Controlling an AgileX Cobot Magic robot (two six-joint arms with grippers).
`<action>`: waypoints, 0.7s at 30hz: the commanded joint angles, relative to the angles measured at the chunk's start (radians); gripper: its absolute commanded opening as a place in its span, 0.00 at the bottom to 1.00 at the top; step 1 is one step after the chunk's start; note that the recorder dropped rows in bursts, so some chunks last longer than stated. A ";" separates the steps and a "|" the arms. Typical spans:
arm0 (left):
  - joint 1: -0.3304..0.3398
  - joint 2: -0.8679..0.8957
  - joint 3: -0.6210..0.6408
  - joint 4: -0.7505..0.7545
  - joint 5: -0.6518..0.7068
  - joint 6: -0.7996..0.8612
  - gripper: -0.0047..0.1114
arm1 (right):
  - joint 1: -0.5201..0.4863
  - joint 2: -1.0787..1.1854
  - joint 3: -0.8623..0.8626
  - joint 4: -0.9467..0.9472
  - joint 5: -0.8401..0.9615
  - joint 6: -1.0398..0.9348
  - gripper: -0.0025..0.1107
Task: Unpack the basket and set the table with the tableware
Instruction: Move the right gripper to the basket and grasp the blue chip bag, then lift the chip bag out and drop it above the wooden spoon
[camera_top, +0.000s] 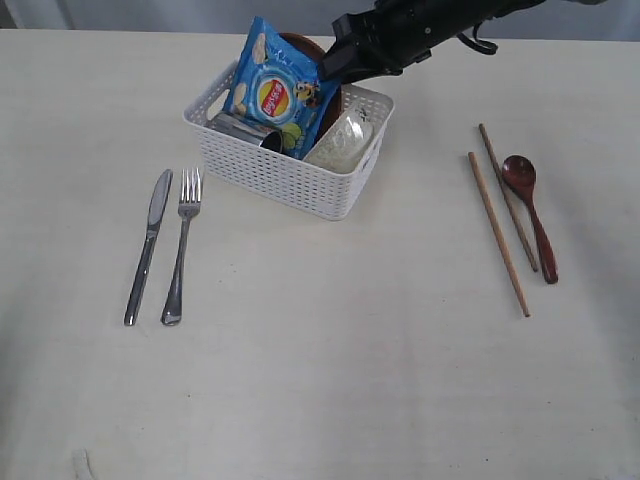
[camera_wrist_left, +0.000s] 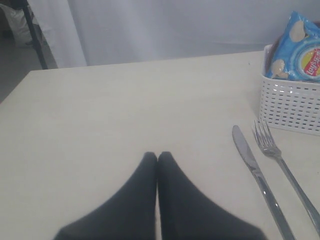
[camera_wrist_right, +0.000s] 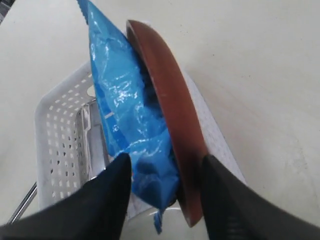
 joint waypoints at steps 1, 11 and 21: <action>-0.006 -0.002 0.002 0.005 -0.001 -0.002 0.04 | 0.005 0.010 -0.007 0.061 -0.002 -0.057 0.38; -0.006 -0.002 0.002 0.005 -0.001 -0.002 0.04 | 0.022 0.010 -0.007 0.046 0.003 -0.056 0.09; -0.006 -0.002 0.002 0.005 -0.001 -0.002 0.04 | -0.008 -0.042 -0.007 0.069 0.001 -0.035 0.05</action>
